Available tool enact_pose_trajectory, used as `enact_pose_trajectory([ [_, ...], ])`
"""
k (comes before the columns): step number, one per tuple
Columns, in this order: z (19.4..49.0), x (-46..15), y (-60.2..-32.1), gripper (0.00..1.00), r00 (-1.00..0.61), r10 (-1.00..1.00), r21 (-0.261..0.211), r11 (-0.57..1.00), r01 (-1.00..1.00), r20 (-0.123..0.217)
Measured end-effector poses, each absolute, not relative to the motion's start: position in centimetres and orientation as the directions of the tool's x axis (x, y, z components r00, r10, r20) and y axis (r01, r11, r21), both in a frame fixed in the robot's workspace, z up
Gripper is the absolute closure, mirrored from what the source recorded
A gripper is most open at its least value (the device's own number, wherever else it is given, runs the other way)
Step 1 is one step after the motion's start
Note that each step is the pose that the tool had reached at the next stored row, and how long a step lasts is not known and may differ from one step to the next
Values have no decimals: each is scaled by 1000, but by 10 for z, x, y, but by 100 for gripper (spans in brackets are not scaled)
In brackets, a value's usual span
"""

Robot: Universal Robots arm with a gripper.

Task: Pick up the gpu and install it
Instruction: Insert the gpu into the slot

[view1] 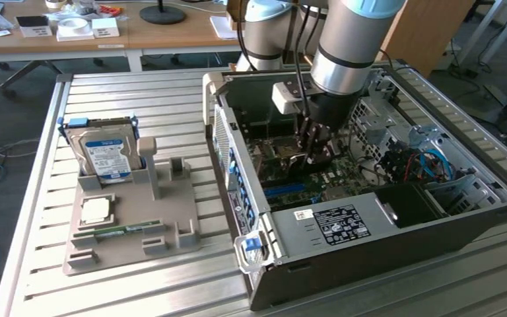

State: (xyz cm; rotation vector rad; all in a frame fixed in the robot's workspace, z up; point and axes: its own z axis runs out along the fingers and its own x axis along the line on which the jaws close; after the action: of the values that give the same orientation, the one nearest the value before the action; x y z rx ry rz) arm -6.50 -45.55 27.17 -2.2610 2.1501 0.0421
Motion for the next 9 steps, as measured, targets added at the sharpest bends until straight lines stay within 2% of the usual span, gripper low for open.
enact_pose_trajectory([
  [9, 271, -67, -456, 73, 50, -998, 2, -50, -999, -34],
])
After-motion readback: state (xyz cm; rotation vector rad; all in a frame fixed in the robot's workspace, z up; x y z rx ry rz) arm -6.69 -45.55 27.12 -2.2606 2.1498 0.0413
